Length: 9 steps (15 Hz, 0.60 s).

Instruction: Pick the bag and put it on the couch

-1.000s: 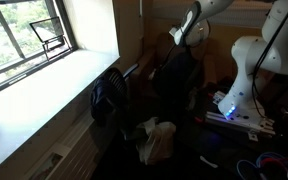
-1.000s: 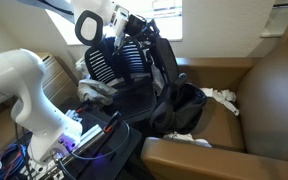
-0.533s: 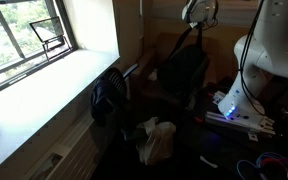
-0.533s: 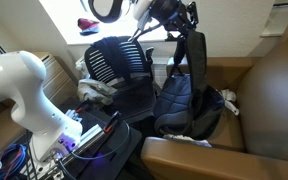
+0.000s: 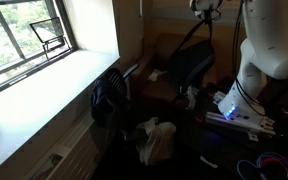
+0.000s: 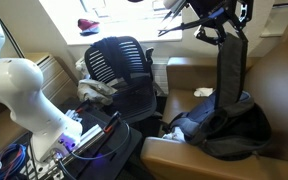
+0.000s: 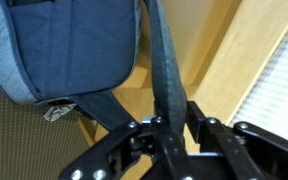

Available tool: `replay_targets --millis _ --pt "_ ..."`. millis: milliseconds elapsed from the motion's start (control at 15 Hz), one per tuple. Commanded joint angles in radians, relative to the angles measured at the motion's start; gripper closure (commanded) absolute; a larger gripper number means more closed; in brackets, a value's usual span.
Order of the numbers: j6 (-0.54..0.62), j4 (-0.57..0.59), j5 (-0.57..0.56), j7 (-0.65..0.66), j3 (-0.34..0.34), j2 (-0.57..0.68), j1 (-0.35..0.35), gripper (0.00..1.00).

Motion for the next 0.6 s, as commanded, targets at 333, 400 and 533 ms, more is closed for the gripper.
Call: replay_targets --millis 333,400,533 --pt "0.167 0.040 -0.020 0.340 0.072 0.058 -0.068 0.97" --pt "0.157 0.047 -0.025 0.412 0.058 0.094 -0.064 0.64" --pt "0.157 0.022 -0.075 0.392 0.051 0.039 -0.038 0.94"
